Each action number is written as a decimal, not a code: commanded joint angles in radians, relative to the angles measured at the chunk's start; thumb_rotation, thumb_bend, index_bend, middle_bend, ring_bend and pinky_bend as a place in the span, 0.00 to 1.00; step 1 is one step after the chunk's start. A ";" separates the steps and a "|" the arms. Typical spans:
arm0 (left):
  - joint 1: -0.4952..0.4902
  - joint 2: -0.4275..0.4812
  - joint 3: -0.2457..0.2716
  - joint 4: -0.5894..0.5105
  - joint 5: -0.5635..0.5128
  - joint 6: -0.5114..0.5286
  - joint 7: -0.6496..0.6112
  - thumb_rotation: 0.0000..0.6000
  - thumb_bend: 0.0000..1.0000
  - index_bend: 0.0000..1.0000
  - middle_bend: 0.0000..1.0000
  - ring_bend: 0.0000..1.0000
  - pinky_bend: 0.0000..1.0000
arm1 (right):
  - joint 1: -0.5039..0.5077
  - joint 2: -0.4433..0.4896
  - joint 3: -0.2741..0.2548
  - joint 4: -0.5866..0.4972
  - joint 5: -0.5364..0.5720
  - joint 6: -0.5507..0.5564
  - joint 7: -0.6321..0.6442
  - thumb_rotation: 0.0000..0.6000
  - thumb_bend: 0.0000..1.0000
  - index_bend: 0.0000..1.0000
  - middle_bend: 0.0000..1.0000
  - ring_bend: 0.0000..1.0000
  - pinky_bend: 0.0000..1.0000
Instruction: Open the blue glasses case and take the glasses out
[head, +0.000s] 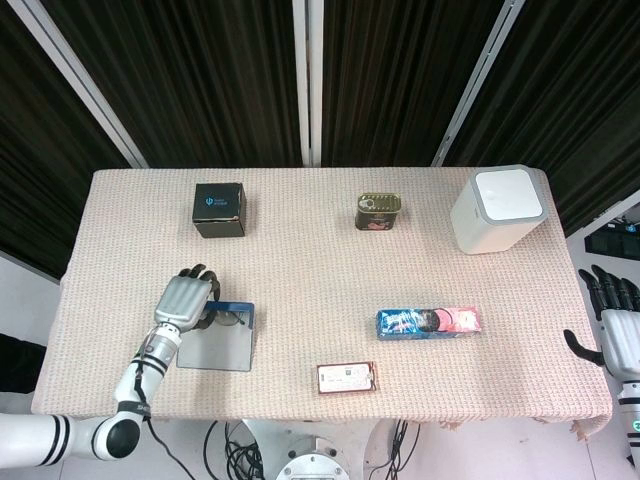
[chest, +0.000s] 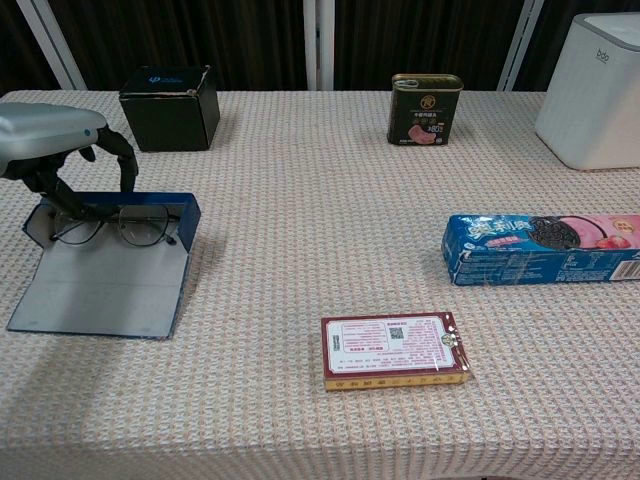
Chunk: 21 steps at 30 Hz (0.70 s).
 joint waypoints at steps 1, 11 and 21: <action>0.033 -0.046 0.002 0.053 0.088 0.061 -0.013 1.00 0.44 0.57 0.24 0.11 0.21 | 0.000 0.000 0.000 0.001 -0.001 0.000 0.000 1.00 0.24 0.00 0.00 0.00 0.00; 0.111 -0.159 -0.001 0.225 0.319 0.177 -0.082 1.00 0.47 0.59 0.25 0.11 0.21 | 0.001 -0.001 -0.002 0.002 0.000 -0.005 0.000 1.00 0.24 0.00 0.00 0.00 0.00; 0.150 -0.222 -0.006 0.359 0.397 0.159 -0.103 1.00 0.47 0.59 0.26 0.11 0.21 | 0.001 0.000 -0.004 0.001 0.006 -0.010 -0.005 1.00 0.24 0.00 0.00 0.00 0.00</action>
